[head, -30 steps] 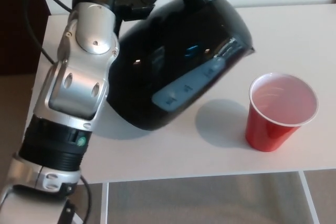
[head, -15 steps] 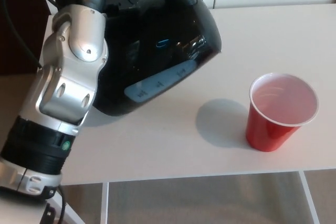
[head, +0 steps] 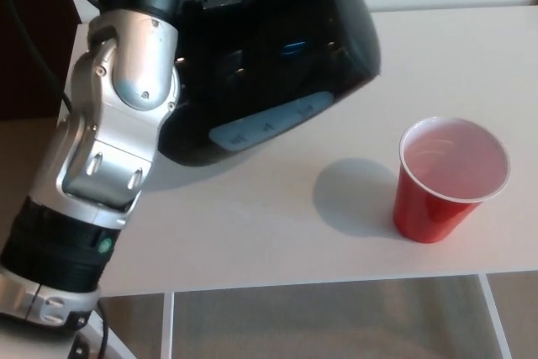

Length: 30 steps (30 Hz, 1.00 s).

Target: The robot walk towards a table in front and uses its left hand to pick up the pot from the base and pour water to the cup on the right hand side

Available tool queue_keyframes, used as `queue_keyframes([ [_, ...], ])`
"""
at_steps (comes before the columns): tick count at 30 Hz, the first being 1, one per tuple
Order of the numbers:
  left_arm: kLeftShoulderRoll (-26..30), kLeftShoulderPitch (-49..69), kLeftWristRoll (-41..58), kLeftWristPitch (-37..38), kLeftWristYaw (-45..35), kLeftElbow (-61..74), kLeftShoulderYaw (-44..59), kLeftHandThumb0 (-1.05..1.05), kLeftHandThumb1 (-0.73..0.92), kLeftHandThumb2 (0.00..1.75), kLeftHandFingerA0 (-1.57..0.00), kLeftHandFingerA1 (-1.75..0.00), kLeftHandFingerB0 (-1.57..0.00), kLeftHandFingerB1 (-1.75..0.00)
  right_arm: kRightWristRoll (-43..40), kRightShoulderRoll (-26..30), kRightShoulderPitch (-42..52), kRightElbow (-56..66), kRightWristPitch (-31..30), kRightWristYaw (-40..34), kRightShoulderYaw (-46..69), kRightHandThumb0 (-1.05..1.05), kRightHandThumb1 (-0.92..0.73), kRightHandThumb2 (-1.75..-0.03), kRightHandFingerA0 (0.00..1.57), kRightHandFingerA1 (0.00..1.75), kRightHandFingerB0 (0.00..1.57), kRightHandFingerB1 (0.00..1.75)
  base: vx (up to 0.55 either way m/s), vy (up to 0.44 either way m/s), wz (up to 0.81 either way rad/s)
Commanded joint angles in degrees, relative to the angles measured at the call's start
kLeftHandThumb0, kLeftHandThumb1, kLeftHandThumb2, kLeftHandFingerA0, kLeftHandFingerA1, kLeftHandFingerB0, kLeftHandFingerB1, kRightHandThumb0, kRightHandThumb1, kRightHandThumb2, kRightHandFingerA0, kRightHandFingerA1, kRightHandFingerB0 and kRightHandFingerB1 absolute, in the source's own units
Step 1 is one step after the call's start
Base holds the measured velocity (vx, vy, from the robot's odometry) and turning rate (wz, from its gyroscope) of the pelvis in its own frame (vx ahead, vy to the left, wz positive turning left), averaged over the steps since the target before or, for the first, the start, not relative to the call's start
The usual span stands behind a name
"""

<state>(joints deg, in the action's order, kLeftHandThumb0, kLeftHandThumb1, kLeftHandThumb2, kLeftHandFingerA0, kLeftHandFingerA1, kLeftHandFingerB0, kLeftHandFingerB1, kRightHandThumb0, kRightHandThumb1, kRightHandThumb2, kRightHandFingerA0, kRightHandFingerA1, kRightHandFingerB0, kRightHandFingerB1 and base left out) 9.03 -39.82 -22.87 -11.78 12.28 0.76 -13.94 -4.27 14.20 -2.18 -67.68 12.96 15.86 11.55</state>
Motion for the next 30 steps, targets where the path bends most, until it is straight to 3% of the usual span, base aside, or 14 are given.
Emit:
queue_keyframes([
  [1,-0.69,-0.61,-2.04,3.79,0.27,4.44,0.21,-0.13,0.73,0.78,-1.12,-1.34,-0.79,-1.15,0.42,1.1,0.07,-0.3,0.47,-0.44,-0.17,-0.6,-0.29,-0.7,0.99,0.79,0.73,0.72,0.0,0.0,0.0],
  [6,-1.13,-0.61,-3.49,4.33,0.05,5.84,-0.73,-0.12,0.76,0.75,-1.1,-1.37,-0.77,-1.18,0.28,1.23,0.07,-0.45,0.31,-0.03,-0.06,-0.62,-0.26,-0.71,0.97,0.79,0.69,0.71,0.0,0.0,0.0],
  [7,-1.22,-0.52,-3.68,4.12,-0.04,6.09,-0.81,-0.12,0.76,0.75,-1.11,-1.36,-0.78,-1.17,0.24,1.15,0.07,-0.41,0.25,0.01,-0.05,-0.6,-0.21,-0.85,0.94,0.84,0.69,0.75,0.0,0.0,0.0],
  [8,-1.28,-0.48,-3.78,4.02,-0.1,6.21,-0.81,-0.12,0.76,0.75,-1.11,-1.36,-0.78,-1.17,0.22,1.13,0.07,-0.4,0.22,0.01,-0.05,-0.6,-0.21,-0.85,0.94,0.84,0.69,0.75,0.0,0.0,0.0],
  [9,-1.67,-0.38,-3.99,3.61,-0.33,6.78,-1.09,-0.1,0.75,0.73,-1.11,-1.36,-0.79,-1.17,0.53,1.06,0.05,-0.4,0.19,-0.49,-0.28,-0.58,-0.29,-0.7,1.0,0.78,0.73,0.71,0.0,0.0,0.0],
  [13,-2.04,-0.24,-5.07,3.93,-0.19,7.04,-1.73,-0.09,0.74,0.72,-1.08,-1.38,-0.77,-1.18,1.1,1.2,-0.06,-0.63,0.34,-1.04,-0.73,-0.6,-0.29,-0.71,1.01,0.77,0.73,0.7,0.0,0.0,0.0],
  [14,-1.99,-0.17,-5.85,4.46,0.11,6.99,-2.34,-0.09,0.73,0.73,-1.02,-1.46,-0.75,-1.21,1.35,1.24,-0.02,-0.63,0.42,-1.25,-0.94,-0.66,-0.23,-0.9,0.99,0.83,0.66,0.73,0.0,0.0,0.0],
  [17,-1.9,0.0,-7.07,5.42,0.56,6.97,-3.17,-0.1,0.73,0.72,-0.98,-1.53,-0.75,-1.22,1.7,1.31,0.04,-0.58,0.44,-1.57,-1.32,-0.66,-0.23,-0.89,0.97,0.82,0.65,0.72,0.0,0.0,0.0],
  [18,-1.92,0.0,-7.33,5.51,0.63,6.95,-3.32,-0.09,0.75,0.7,-0.9,-1.64,-0.71,-1.3,1.7,1.29,0.01,-0.56,0.35,-1.68,-1.37,-0.62,-0.3,-0.72,1.01,0.76,0.72,0.69,0.0,0.0,0.0],
  [20,-1.95,-0.02,-7.67,5.58,0.71,6.93,-3.53,-0.09,0.75,0.7,-0.9,-1.64,-0.71,-1.3,1.71,1.26,-0.03,-0.52,0.22,-1.84,-1.42,-0.62,-0.3,-0.72,1.01,0.76,0.72,0.69,0.0,0.0,0.0],
  [21,-1.78,0.05,-8.12,6.28,0.71,6.59,-3.99,-0.11,0.79,0.63,-0.79,-1.75,-0.63,-1.43,1.64,1.27,-0.1,-0.64,0.35,-1.64,-1.37,-0.62,-0.27,-0.74,1.0,0.77,0.71,0.71,0.0,0.0,0.0],
  [22,-1.57,0.11,-8.49,6.57,0.5,6.58,-4.27,-0.12,0.79,0.64,-0.76,-1.75,-0.62,-1.45,1.61,1.28,-0.1,-0.68,0.39,-1.54,-1.35,-0.66,-0.21,-0.89,0.96,0.84,0.64,0.73,0.0,0.0,0.0],
  [30,1.17,-0.19,-11.73,10.95,0.85,4.93,-6.2,-0.09,0.78,0.67,-0.82,-1.75,-0.64,-1.5,1.49,1.23,-0.27,-0.93,0.07,-1.19,-1.17,-0.67,-0.2,-0.88,1.01,0.86,0.7,0.75,0.0,0.0,0.0],
])
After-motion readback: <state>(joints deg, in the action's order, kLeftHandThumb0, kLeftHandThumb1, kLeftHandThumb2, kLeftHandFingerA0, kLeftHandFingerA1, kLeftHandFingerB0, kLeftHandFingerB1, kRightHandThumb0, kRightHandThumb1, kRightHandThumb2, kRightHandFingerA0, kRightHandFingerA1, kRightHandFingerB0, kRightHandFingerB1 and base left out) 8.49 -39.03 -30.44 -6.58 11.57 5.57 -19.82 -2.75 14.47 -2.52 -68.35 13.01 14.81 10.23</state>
